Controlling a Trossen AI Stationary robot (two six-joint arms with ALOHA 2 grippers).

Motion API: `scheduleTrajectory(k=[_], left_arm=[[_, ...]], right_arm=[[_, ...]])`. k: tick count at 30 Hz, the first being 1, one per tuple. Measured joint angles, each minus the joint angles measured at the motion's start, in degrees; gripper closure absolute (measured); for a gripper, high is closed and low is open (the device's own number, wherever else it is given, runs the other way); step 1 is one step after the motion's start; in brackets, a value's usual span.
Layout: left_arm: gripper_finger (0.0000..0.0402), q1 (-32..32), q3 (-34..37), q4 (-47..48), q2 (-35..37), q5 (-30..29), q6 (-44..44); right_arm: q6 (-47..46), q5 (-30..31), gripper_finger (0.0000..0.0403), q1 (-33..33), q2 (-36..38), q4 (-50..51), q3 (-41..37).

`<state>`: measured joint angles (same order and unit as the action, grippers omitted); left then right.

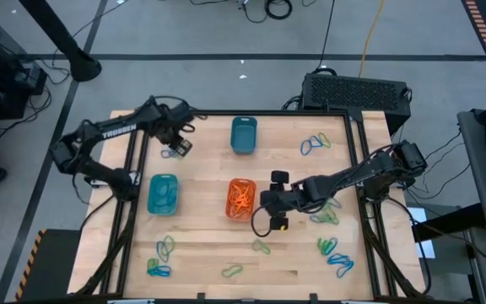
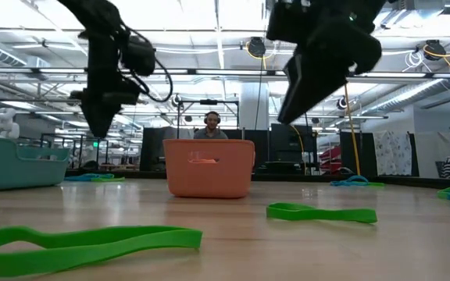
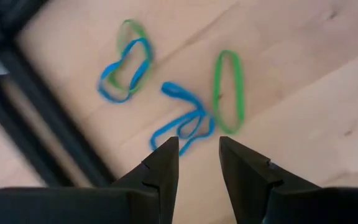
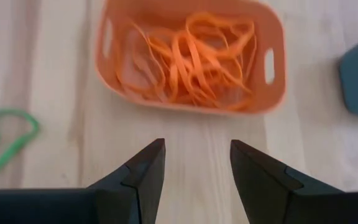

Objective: Sort rubber bands into baskets
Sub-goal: Put the blue rubber band into the green bin

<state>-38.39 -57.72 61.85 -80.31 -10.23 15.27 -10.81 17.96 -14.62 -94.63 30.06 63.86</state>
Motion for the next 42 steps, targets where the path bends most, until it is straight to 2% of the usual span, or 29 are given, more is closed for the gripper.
scheduleTrajectory(k=[4, 18, 27, 33, 42], left_arm=[[0.0278, -3.58, 0.03, -4.05, -3.28, 5.64, -1.86], [0.0278, -7.14, 0.05, -6.48, -15.10, 4.23, -2.28], [0.0278, -10.17, 0.12, -8.20, -15.72, 4.08, -3.61], [0.0278, -12.06, 5.54, -15.44, -15.74, 9.01, -3.44], [0.0280, -12.94, 8.27, -19.39, -14.27, 9.41, -5.19]], right_arm=[[0.23, 0.08, 0.0230, 0.03, 0.00, 3.28, 0.00], [-5.03, -0.06, 0.0230, -0.10, 0.00, 4.62, 0.00], [-8.91, -0.09, 0.0230, -0.45, 0.00, 6.66, 0.00], [-10.82, -0.09, 0.0230, -2.41, 0.00, 7.29, 0.00], [-11.02, 0.19, 0.0230, -4.27, 0.00, 7.43, 0.00]])
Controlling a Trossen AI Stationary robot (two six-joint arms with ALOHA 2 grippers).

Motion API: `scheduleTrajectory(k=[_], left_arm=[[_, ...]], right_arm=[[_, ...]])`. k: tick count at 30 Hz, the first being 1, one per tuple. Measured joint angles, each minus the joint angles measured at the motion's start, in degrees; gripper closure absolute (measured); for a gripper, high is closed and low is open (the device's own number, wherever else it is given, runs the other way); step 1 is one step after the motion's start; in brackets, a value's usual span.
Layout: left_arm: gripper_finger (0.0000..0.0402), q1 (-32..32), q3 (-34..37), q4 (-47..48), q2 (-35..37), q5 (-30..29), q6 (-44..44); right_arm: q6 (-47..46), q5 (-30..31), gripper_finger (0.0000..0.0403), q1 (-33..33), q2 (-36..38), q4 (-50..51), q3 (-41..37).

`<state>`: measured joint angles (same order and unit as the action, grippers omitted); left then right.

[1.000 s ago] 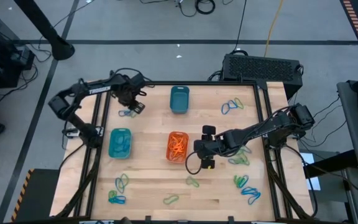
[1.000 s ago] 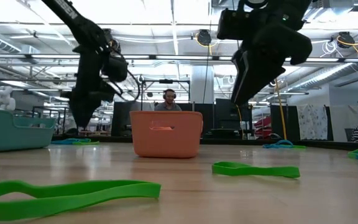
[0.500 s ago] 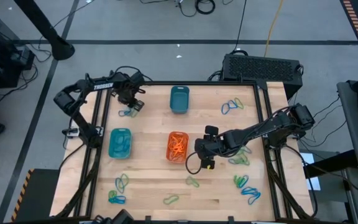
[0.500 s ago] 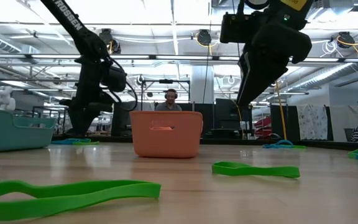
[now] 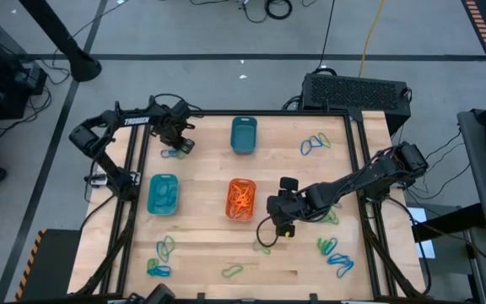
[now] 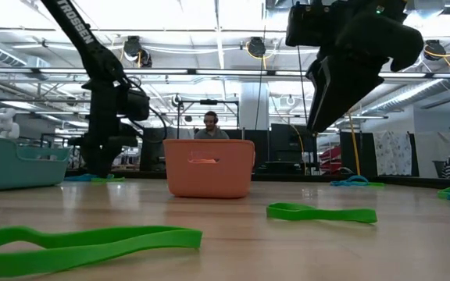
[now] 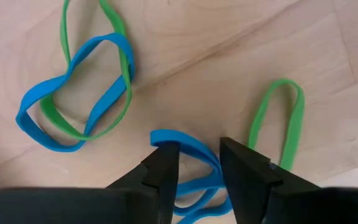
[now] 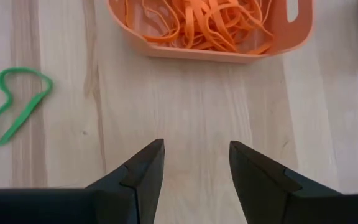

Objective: Sort rubber bands into baskets
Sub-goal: Put the blue rubber band into the green bin

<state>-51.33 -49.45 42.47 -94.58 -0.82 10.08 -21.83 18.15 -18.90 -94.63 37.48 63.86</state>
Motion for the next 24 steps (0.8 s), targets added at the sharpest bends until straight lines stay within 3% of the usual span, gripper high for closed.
scheduleTrajectory(k=[3, 10, 17, 24], left_arm=[[0.0299, -0.02, 0.10, -0.08, 0.42, -0.03, -0.59], [0.0391, -0.04, -0.17, 0.25, 0.59, -1.02, -3.74], [0.0392, 1.73, -1.45, -0.81, 5.89, -0.07, -5.01], [0.0393, 4.29, -1.65, -3.16, 16.35, 4.14, -4.51]], right_arm=[[0.13, 0.05, 0.0230, 0.07, 0.00, -0.22, 0.00], [1.98, 0.20, 0.0230, 0.42, 0.00, -2.10, 0.00], [5.62, 0.33, 0.0230, 0.46, 0.00, -4.83, 0.00], [6.26, 0.28, 0.0230, 0.44, 0.00, -5.15, 0.00]])
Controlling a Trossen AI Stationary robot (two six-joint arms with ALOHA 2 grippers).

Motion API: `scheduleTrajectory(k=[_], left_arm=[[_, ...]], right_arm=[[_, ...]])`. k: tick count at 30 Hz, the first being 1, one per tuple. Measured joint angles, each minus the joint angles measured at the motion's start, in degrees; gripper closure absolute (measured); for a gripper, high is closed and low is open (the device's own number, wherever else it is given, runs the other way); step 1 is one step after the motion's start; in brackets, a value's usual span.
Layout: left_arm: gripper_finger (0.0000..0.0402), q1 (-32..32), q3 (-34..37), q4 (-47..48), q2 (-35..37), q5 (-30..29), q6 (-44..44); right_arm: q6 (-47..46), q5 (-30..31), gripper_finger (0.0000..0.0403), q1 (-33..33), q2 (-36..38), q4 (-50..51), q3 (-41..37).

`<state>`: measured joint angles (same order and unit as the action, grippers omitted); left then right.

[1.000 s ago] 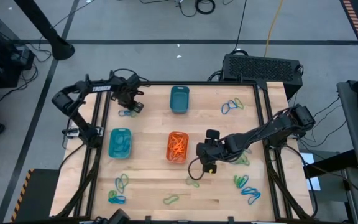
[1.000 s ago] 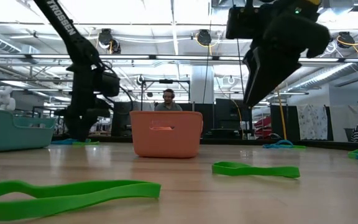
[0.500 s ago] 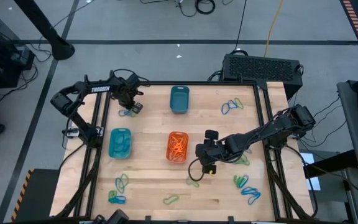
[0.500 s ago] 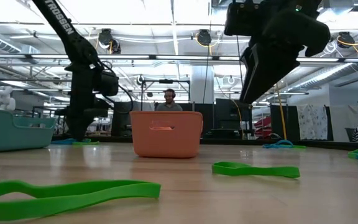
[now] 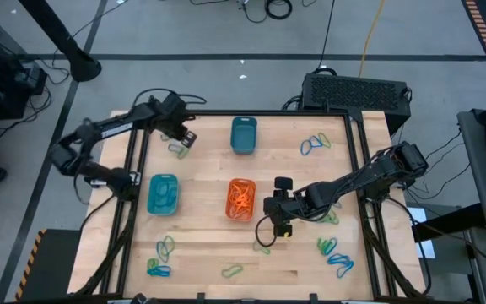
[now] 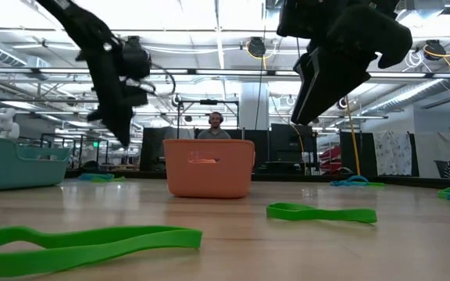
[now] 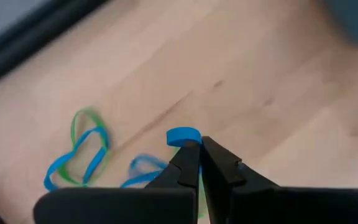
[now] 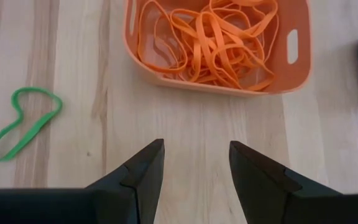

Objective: Sort rubber bands into baskets
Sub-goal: Put the blue rubber band into the green bin

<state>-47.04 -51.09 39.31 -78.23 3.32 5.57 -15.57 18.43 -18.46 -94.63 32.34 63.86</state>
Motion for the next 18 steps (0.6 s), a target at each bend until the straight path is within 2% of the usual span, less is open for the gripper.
scheduleTrajectory(k=[5, 8, 12, 18], left_arm=[[0.0393, 1.47, -0.02, 3.78, 8.09, 2.32, 3.17], [0.0393, 3.82, -0.02, 10.80, 12.03, 6.82, 6.28], [0.0394, 11.43, -0.02, 22.09, 16.13, 9.24, 9.10], [0.0394, 27.39, -0.02, 31.00, 19.75, 2.69, 20.43]], right_arm=[[-0.09, -0.17, 0.0230, 0.00, 0.00, 0.00, 0.00], [-0.20, -0.30, 0.0230, 0.00, 0.00, 0.00, 0.00], [-0.22, -0.30, 0.0230, 0.00, 0.00, -0.02, 0.00], [-1.31, -0.30, 0.0230, 0.00, 0.00, -1.44, 0.00]])
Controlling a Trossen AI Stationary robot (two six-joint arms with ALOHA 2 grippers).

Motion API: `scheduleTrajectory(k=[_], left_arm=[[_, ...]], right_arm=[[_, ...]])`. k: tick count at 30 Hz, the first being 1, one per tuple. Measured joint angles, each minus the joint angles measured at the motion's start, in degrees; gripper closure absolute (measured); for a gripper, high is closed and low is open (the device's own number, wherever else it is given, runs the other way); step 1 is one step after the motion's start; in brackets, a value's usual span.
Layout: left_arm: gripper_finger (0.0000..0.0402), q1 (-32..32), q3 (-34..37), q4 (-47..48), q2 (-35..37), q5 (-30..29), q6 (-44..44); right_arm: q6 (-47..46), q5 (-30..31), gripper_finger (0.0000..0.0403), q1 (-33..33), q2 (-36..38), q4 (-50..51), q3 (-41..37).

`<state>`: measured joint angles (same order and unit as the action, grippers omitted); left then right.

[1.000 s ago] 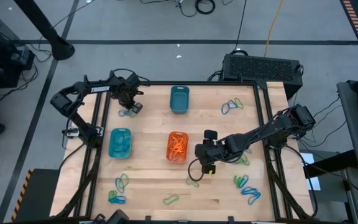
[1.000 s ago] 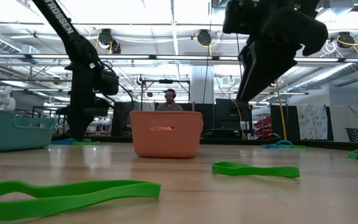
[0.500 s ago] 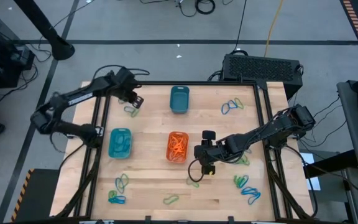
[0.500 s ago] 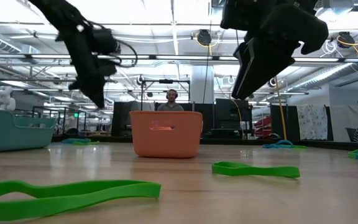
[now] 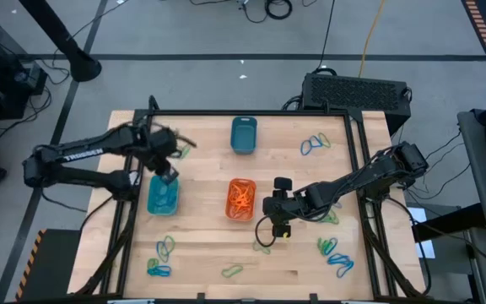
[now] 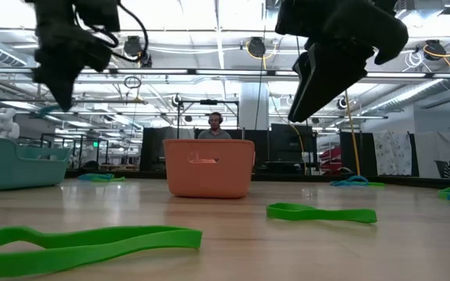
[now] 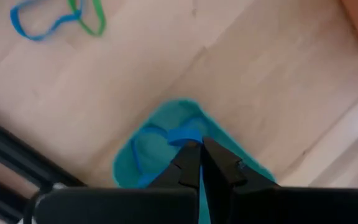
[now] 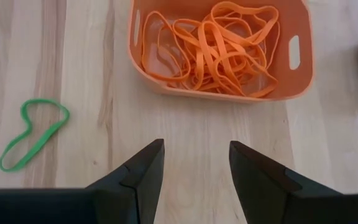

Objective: Sort rubber bands into baskets
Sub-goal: Put the blue rubber band into the green bin

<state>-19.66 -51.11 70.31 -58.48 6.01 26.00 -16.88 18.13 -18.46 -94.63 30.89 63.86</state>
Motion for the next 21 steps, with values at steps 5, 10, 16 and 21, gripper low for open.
scheduleTrajectory(k=[5, 10, 16, 21], left_arm=[[0.0394, 10.78, 0.39, 0.29, 0.38, -3.37, 8.69], [0.0394, 19.75, 5.33, -0.10, 0.35, -5.89, 16.61], [0.0394, 24.85, 10.64, -6.29, 0.35, -5.82, 20.25], [0.0393, 26.92, 12.11, -9.13, 0.33, -5.79, 23.12]], right_arm=[[-1.24, -0.02, 0.0230, 0.00, 0.00, -0.57, 0.00], [-1.94, -0.22, 0.0230, -0.01, 0.00, -0.70, 0.00], [-1.94, -0.24, 0.0230, 0.00, 0.00, -0.74, 0.00], [-1.94, -0.22, 0.0230, -0.02, 0.00, -1.06, 0.00]])
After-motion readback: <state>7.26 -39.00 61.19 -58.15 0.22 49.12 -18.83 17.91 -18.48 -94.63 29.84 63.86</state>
